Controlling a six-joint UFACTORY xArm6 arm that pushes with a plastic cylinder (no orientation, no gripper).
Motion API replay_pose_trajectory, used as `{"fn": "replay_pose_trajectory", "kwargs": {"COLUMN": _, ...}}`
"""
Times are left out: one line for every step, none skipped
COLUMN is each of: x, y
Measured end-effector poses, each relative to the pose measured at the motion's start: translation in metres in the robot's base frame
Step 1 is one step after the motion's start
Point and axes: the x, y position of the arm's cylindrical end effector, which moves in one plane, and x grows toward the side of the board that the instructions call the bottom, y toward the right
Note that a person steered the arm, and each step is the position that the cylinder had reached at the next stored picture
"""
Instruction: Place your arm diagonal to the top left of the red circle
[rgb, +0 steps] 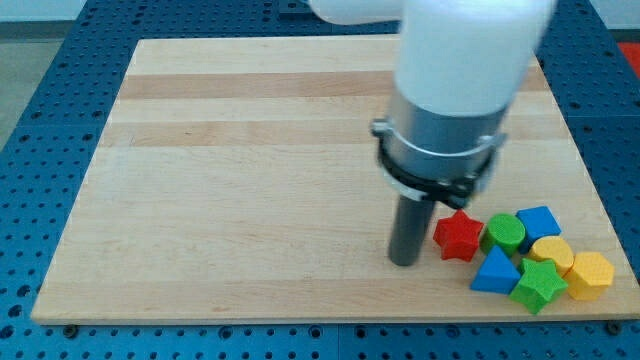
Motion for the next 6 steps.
{"fn": "replay_pose_trajectory", "kwargs": {"x": -0.033, "y": -0.041}}
{"fn": "replay_pose_trajectory", "kwargs": {"x": -0.06, "y": -0.077}}
{"fn": "replay_pose_trajectory", "kwargs": {"x": -0.074, "y": -0.113}}
{"fn": "replay_pose_trajectory", "kwargs": {"x": -0.089, "y": -0.147}}
{"fn": "replay_pose_trajectory", "kwargs": {"x": -0.091, "y": -0.175}}
{"fn": "replay_pose_trajectory", "kwargs": {"x": -0.116, "y": -0.193}}
